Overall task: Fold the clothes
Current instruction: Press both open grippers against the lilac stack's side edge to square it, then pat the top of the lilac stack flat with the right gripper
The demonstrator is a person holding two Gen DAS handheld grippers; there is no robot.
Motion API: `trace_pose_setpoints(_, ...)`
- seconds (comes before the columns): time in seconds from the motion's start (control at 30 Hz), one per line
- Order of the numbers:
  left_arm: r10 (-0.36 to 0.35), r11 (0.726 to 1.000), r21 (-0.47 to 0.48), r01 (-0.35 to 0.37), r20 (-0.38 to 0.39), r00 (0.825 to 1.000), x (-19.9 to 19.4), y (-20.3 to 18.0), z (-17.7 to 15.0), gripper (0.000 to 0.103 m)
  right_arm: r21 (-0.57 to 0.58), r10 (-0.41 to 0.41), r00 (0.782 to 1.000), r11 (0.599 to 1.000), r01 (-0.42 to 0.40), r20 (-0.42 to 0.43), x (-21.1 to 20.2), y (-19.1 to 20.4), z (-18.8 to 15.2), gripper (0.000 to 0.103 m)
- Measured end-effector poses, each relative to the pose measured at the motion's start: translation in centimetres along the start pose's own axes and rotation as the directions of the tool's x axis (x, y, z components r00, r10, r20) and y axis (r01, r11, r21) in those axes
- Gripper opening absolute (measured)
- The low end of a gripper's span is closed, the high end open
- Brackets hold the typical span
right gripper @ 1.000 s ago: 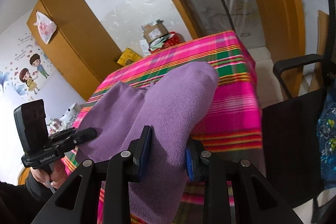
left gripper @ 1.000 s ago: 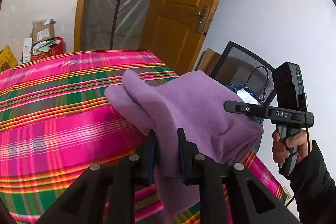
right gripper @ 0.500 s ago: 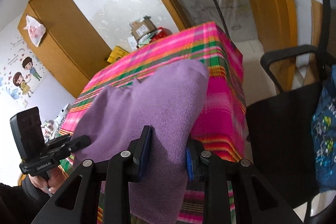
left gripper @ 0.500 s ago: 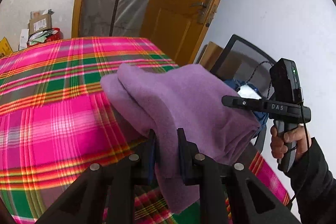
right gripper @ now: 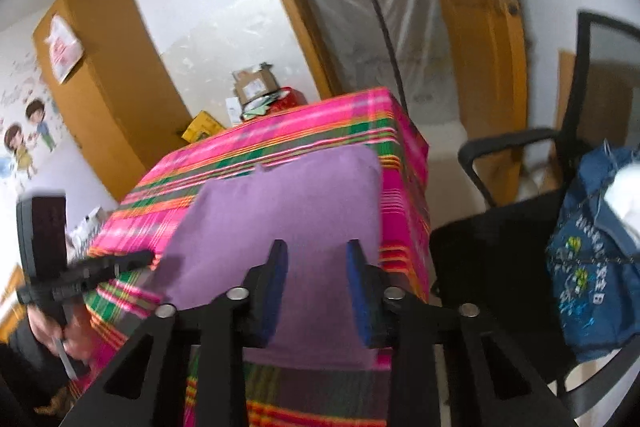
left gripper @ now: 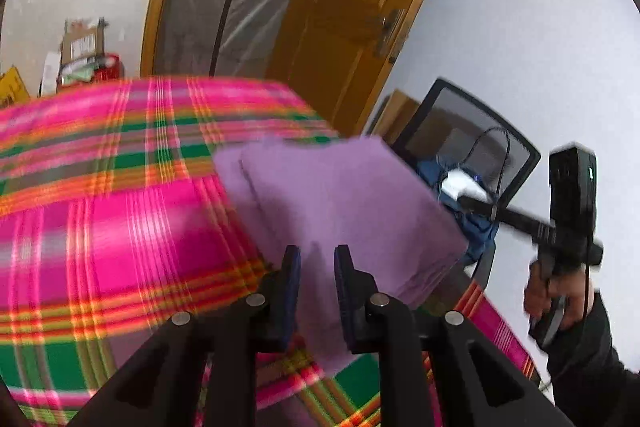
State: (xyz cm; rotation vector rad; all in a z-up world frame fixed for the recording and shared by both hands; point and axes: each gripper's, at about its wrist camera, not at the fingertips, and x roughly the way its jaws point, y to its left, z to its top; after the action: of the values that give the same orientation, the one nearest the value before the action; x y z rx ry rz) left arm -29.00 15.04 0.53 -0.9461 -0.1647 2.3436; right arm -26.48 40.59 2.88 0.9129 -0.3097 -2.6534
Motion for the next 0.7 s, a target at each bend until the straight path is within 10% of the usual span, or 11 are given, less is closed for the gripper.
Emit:
trace_pose_setpoints(0.4,0.084,0.996,-0.023,-0.087,-0.078,0.993,6.9,1.7,2.7,0.011,-0.177,-0.111,0.982,0.981,0.083,-0.154,3.4,3.7,-3.3,0.012)
trace_pose_setpoints(0.7,0.088,0.996,-0.02,-0.09,-0.082,0.993,7.7,2.4,1.2,0.009,-0.099,-0.136,0.989,0.987,0.129,-0.062,4.1,2.2,2.7,0.012)
